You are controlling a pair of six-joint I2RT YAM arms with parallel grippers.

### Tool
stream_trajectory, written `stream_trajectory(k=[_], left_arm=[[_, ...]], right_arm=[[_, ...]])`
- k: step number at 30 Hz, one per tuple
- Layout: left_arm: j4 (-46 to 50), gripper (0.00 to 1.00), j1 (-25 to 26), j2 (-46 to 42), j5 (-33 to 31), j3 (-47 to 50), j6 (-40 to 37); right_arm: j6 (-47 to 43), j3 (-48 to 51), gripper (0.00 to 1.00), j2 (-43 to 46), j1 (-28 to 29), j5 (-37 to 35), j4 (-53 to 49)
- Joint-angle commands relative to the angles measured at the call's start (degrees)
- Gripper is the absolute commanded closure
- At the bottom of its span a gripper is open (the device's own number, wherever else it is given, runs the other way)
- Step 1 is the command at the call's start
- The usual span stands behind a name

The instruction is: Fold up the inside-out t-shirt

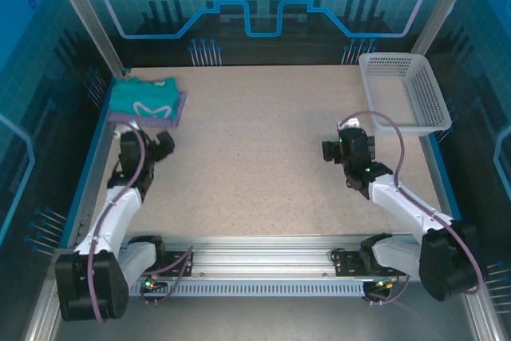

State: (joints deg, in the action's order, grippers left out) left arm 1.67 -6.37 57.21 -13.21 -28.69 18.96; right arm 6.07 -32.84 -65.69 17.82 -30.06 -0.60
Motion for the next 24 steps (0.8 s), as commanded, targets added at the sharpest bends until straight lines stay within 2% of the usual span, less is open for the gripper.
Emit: stream_trajectory(k=[1, 6, 10, 11, 16, 18, 19, 20, 21, 22, 24], left_arm=[[-21.26, 0.01, 0.83, 1.41, -0.63, 7.08, -4.09], [-41.76, 0.01, 1.38, 11.84, 6.21, 11.48, -7.21], [-44.08, 0.01, 3.35, 18.99, 4.67, 9.05, -10.79], [-41.81, 0.01, 3.51, 18.83, 4.94, 8.05, -11.15], [-42.54, 0.01, 5.0, 20.46, 2.89, 6.86, -13.51], [-57.87, 0.01, 5.93, 26.45, 0.72, 11.95, -14.48], [-67.99, 0.01, 6.0, 32.86, 0.87, 13.03, -15.6], [-67.62, 0.01, 6.6, 33.12, 1.9, 12.43, -17.12], [-56.21, 0.01, 7.2, 29.56, 1.32, 9.97, -16.49], [-51.41, 0.01, 7.36, 29.39, 1.1, 7.16, -16.56], [-56.62, 0.01, 7.69, 31.6, 1.05, 7.97, -17.69]], right_arm=[[-5.26, 4.59, 0.0, -2.6, -2.82, -1.14, 18.96], [-4.78, 9.62, 0.0, -7.81, -6.38, 5.59, 32.97], [-6.65, 11.7, 0.0, -10.34, -7.22, 8.22, 41.77], [-7.09, 12.01, 0.0, -11.05, -7.62, 9.35, 43.33], [-6.69, 12.96, 0.0, -18.47, -9.51, 13.05, 51.57], [-6.75, 11.55, 0.0, -20.81, -9.89, 12.94, 52.22], [-6.01, 10.07, 0.0, -20.27, -10.38, 14.06, 47.83], [-5.36, 9.73, 0.0, -20.58, -11.59, 15.61, 47.62], [-4.61, 9.32, 0.0, -20.36, -12.36, 16.55, 46.26], [-4.39, 9.43, 0.0, -20.37, -12.85, 17.4, 46.26], [-4.55, 9.42, 0.0, -20.34, -12.68, 17.08, 46.32]])
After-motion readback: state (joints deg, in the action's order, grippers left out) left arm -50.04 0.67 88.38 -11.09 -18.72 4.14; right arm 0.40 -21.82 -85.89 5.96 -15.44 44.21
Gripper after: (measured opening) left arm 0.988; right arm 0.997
